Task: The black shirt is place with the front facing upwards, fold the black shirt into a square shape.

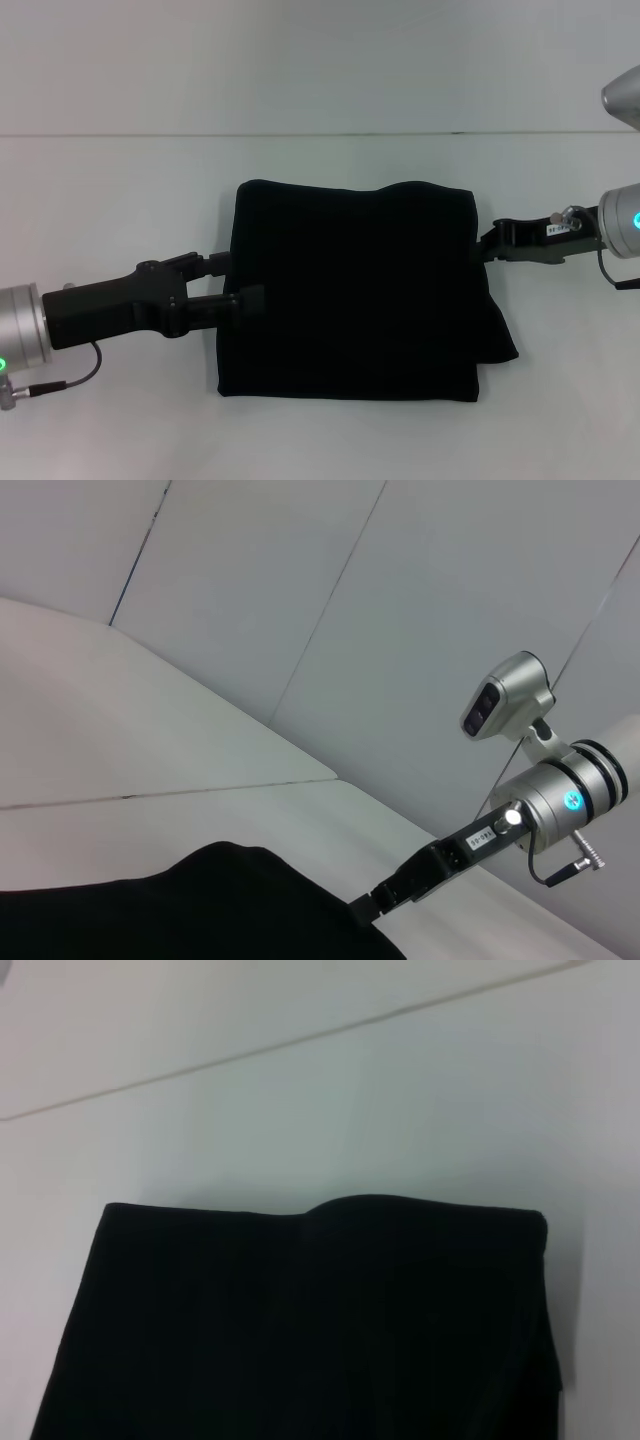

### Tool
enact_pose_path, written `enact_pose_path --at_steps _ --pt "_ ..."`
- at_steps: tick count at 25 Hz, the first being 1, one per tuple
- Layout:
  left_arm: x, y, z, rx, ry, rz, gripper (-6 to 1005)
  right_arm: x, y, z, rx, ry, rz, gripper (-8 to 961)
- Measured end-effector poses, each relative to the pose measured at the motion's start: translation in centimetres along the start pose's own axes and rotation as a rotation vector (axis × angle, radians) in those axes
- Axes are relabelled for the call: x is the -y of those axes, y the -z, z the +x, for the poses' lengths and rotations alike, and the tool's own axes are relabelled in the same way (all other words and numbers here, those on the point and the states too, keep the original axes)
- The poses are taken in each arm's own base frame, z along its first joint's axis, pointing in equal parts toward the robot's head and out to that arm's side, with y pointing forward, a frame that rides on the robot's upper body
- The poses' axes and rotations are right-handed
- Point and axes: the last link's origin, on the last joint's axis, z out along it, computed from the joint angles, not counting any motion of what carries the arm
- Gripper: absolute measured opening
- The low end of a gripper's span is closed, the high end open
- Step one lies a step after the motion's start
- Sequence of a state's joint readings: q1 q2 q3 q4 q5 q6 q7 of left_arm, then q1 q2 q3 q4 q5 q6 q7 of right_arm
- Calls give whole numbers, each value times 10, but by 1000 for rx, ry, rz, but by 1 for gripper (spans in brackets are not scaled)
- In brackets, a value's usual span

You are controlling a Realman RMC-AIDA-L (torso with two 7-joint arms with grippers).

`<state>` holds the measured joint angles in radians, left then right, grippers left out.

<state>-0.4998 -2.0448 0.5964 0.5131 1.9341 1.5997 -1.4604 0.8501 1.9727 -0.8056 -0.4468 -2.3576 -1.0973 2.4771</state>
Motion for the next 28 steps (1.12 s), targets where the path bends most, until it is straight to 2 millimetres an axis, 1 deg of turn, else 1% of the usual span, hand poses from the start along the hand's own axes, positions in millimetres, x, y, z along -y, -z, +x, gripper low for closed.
enact_pose_path --at_steps 4,9,14,17,22,28 --pt "0 0 0 -2 2 1 896 0 1 0 5 2 -9 36" --pt "0 0 0 -4 2 2 892 1 4 -1 32 -5 -42 35" --pt "0 0 0 -7 3 2 888 9 12 -3 87 -25 -53 32" --pt "0 0 0 -7 4 2 885 15 13 -4 111 -33 -34 32" --pt "0 0 1 -9 10 1 881 20 8 -5 145 -38 8 35" --pt "0 -1 1 -9 15 -1 876 19 3 -7 169 -34 31 39"
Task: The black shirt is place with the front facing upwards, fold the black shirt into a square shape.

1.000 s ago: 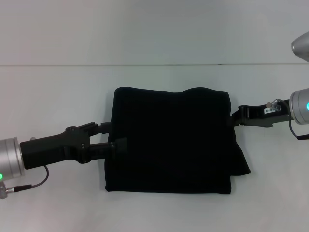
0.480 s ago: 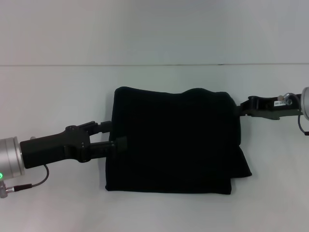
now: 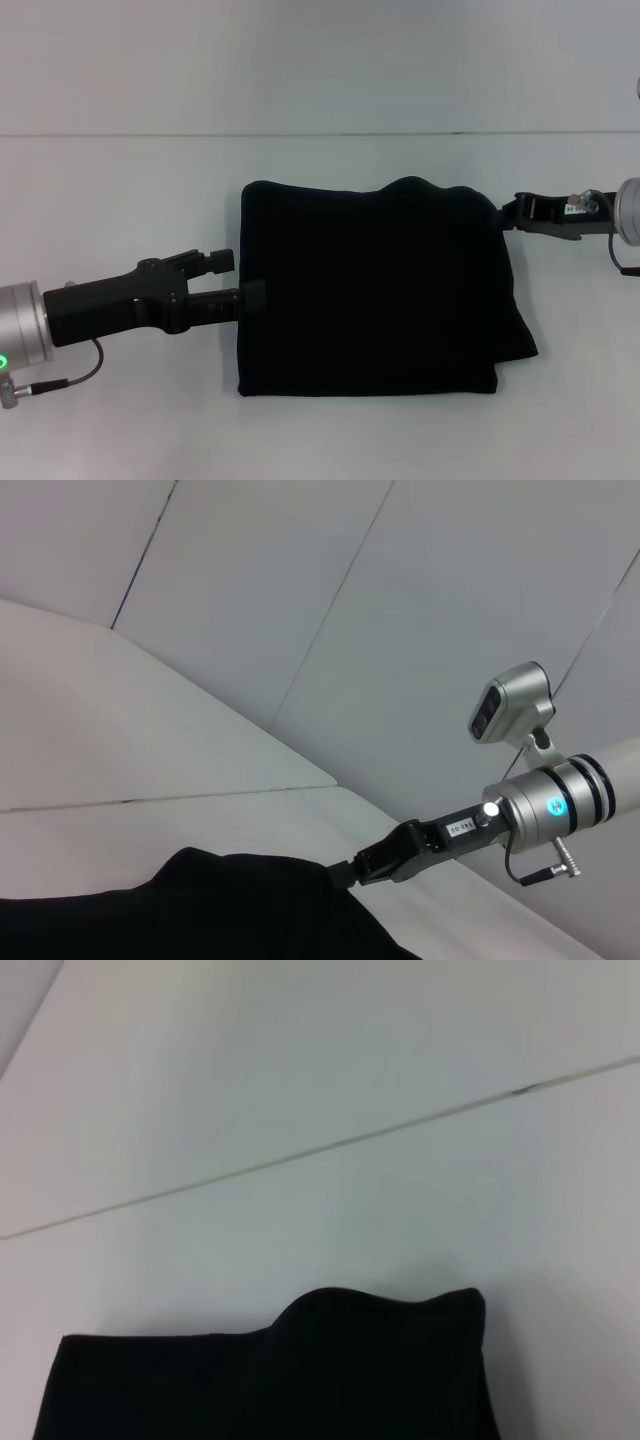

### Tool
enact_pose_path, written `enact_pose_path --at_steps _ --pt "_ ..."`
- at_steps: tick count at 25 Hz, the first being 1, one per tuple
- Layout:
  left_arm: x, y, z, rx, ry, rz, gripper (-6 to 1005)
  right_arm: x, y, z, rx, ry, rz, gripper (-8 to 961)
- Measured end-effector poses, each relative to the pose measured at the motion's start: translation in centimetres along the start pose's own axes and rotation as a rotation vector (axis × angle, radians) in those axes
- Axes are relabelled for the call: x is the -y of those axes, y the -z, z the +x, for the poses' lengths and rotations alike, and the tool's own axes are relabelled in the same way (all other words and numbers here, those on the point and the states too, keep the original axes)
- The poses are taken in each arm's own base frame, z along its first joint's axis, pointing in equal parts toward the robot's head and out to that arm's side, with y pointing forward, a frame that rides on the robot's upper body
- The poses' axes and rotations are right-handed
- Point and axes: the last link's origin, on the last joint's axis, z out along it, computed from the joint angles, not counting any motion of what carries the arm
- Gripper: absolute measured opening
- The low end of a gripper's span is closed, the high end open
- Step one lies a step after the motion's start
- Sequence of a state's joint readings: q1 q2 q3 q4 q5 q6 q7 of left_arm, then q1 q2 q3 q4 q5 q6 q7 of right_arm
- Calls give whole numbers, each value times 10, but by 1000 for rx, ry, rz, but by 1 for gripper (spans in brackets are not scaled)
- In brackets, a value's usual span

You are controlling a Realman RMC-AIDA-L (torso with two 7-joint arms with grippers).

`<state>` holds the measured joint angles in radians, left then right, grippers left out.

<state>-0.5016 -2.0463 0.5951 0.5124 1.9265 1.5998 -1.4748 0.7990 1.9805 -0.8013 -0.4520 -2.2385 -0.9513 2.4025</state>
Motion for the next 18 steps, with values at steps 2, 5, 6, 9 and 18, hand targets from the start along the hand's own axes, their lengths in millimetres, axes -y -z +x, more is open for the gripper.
enact_pose_path --at_steps 2,5,6,9,18 --pt "0 0 0 0 6 0 875 -1 -1 1 3 -2 1 40" --pt "0 0 -1 -1 15 1 872 1 -1 3 9 3 -6 41" --pt "0 0 -1 -2 16 1 872 2 0 4 14 7 -11 42" --pt "0 0 -1 -4 26 2 869 9 8 10 60 -15 -59 126" --pt "4 4 3 -37 112 28 862 45 53 40 376 51 -196 359"
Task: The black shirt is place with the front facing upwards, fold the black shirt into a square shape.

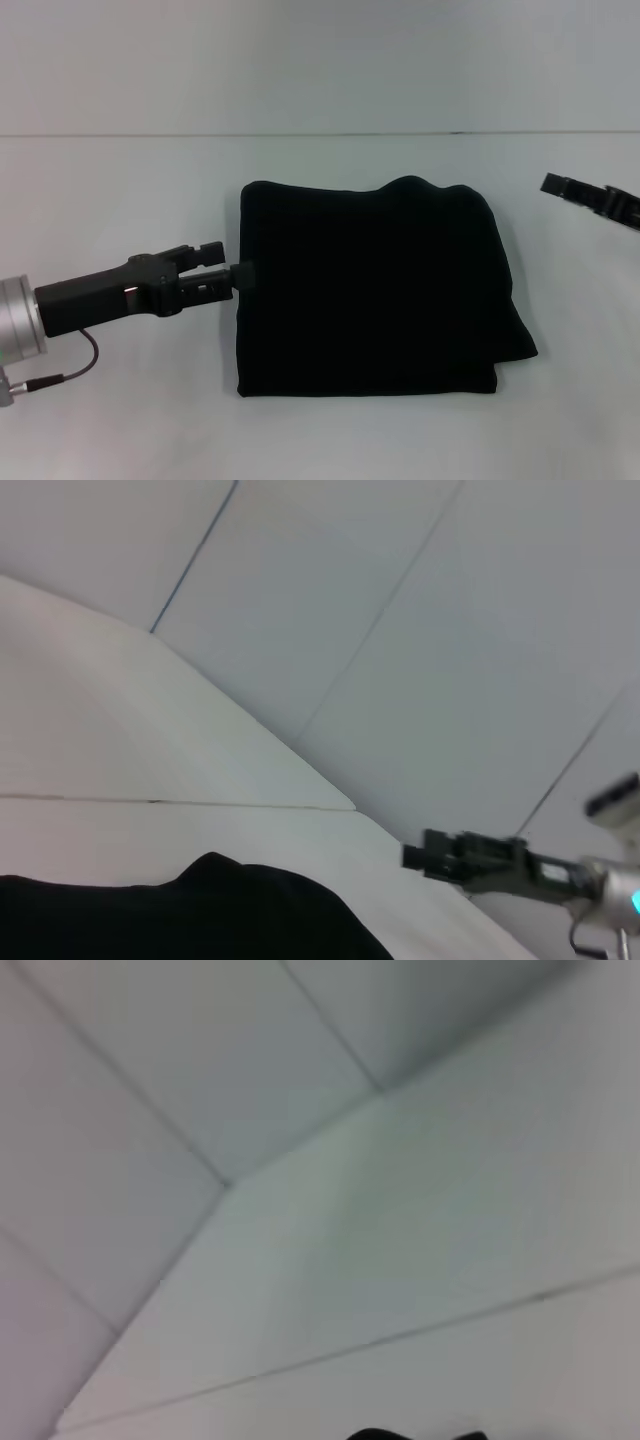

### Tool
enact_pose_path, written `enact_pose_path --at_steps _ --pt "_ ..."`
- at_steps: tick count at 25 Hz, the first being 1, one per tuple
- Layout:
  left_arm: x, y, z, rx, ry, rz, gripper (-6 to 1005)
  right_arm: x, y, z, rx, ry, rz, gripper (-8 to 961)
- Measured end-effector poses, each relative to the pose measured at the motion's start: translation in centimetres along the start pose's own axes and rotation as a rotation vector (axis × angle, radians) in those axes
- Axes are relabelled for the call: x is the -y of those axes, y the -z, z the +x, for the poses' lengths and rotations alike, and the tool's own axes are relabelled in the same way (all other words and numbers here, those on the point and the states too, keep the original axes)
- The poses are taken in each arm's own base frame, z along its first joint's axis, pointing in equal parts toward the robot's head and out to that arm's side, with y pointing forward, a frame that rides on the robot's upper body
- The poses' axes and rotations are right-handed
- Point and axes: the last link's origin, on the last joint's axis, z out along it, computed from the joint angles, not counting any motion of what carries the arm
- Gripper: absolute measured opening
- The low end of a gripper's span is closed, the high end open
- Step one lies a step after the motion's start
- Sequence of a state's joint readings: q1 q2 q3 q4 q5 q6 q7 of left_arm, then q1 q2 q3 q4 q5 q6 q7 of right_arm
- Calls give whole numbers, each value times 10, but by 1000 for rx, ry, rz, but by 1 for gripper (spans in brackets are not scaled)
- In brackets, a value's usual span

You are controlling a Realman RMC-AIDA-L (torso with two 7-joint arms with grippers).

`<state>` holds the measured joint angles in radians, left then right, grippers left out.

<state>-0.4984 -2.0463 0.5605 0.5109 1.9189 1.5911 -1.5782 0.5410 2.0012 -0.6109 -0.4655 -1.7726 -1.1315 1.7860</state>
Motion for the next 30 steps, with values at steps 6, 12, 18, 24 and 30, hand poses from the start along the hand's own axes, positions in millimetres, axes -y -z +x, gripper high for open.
enact_pose_path --at_steps 6,12,18,24,30 --pt "3 4 -2 -44 76 15 857 -23 6 38 33 367 -144 597" --pt "6 5 -2 -52 164 34 852 -29 3 85 3 553 -169 862" --pt "6 5 -3 -56 194 32 847 -8 6 108 -65 602 -31 938" --pt "6 3 -2 -54 205 24 843 -5 6 108 -65 601 -7 937" --pt "6 1 0 -47 252 23 838 -14 16 96 34 614 -79 937"
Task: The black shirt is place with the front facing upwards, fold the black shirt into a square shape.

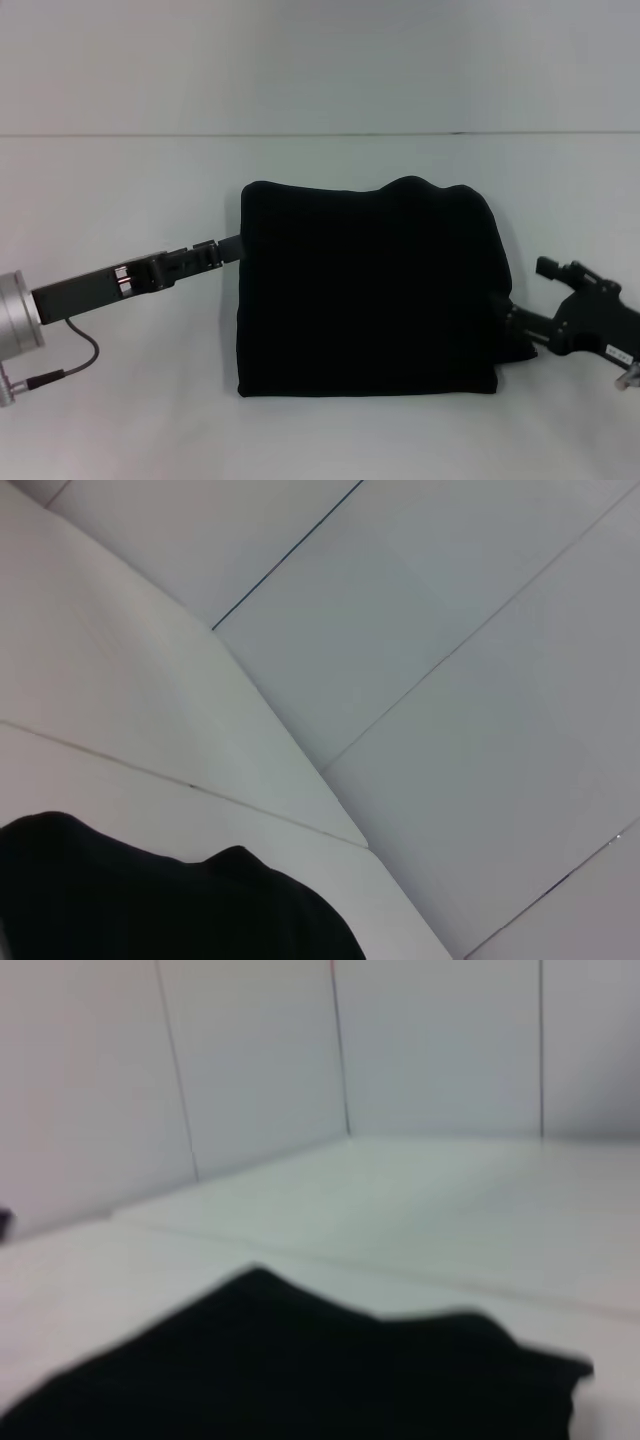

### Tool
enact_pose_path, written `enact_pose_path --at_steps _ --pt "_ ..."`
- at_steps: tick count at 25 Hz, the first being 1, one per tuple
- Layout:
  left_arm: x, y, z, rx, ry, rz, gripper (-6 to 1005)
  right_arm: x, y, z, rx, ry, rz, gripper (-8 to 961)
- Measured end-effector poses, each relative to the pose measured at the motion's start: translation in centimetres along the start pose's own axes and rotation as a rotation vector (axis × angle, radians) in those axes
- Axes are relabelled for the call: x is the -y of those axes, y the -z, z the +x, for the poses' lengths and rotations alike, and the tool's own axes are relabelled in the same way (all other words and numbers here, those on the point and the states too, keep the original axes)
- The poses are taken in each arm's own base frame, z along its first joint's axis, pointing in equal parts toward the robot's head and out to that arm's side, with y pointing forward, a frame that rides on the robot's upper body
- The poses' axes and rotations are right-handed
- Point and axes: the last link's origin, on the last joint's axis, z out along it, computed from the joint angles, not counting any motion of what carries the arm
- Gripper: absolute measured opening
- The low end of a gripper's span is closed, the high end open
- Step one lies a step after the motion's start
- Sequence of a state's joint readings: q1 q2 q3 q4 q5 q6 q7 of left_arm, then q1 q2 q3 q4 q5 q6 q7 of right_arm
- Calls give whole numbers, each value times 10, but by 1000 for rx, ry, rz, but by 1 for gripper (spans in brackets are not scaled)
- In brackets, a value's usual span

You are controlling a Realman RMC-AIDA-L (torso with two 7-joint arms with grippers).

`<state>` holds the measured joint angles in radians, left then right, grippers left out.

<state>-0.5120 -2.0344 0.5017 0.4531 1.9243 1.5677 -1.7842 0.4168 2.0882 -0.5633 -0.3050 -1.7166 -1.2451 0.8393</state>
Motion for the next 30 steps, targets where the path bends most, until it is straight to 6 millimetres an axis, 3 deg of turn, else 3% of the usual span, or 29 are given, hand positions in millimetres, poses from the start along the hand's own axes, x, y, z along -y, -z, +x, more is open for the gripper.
enact_pose_path --at_steps 5,9,14,21,30 --pt "3 1 7 46 12 28 834 -4 12 -13 94 44 -46 936" --pt "14 -7 14 79 151 113 831 -10 14 -14 109 56 -86 936" --pt "28 -32 20 195 346 298 827 -28 18 -2 83 132 -169 935" --pt "32 -59 27 209 350 369 821 -54 26 19 60 184 -244 935" --pt "36 -67 26 198 344 408 814 -58 30 25 55 175 -245 934"
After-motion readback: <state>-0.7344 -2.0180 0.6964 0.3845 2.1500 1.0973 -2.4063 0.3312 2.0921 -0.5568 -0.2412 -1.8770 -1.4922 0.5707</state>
